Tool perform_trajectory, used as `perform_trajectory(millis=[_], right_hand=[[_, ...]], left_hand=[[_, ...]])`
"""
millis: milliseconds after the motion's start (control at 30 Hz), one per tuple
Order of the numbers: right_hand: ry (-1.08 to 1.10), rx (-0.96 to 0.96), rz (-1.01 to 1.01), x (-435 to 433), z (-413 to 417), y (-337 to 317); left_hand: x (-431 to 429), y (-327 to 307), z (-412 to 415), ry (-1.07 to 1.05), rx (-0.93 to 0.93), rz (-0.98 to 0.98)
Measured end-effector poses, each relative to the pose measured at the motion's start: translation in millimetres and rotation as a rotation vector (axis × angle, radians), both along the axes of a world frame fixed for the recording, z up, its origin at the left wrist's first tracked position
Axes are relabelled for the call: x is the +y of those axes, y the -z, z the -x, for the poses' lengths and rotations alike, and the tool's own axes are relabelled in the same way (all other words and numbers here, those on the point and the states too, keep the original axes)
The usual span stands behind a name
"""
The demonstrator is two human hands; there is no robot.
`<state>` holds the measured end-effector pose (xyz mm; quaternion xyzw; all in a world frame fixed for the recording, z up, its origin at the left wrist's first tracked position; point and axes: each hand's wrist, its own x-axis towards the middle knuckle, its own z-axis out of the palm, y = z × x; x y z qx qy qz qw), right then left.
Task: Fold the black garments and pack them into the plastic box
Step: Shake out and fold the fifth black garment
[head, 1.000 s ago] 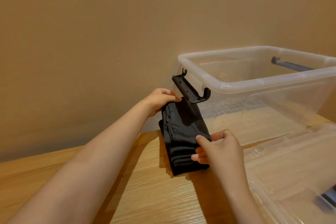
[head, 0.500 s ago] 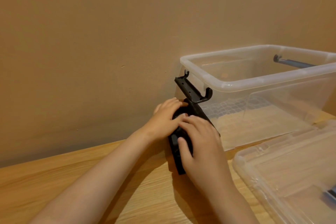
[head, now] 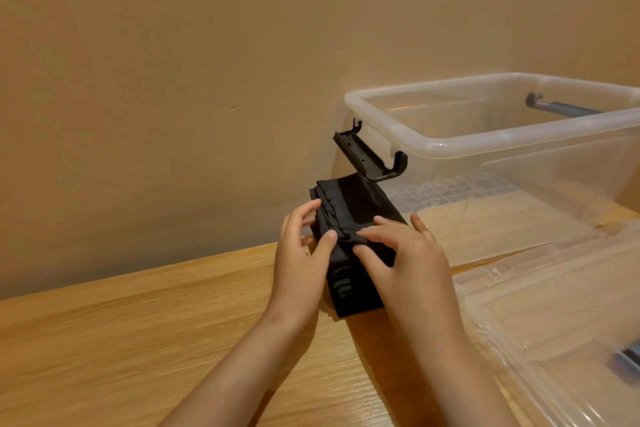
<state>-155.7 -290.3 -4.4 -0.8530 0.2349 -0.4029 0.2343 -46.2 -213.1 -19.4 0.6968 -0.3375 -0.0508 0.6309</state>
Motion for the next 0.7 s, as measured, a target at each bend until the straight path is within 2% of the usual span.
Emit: perform_trajectory(millis=[167,267,400,500,600,700], right_hand=[[0.068,-0.120,0.107,12.3,-6.5,0.3],[0.025,-0.062,0.161,16.8,-13.4,4.7],[-0.015,0.058,0.134,8.9,-9.4,9.8],[-0.019,0.060,0.136,7.1,-6.7,10.0],[0.003,0.014,0.138,9.2,-8.5,9.0],[0.032,0.012,0.145,8.7,-9.4,9.3]], left_hand=[[12.6,-1.2,19.2,0.011,0.264,0.193],[14.2,0.0,21.3,0.004,0.313,0.232],[16.6,3.8,16.5,0.003,0.319,0.244],[17.3,6.4,12.8,-0.014,0.301,0.236],[15.4,11.7,10.2,-0.044,0.146,0.184],[13.0,20.0,5.3,-0.040,-0.197,0.039]])
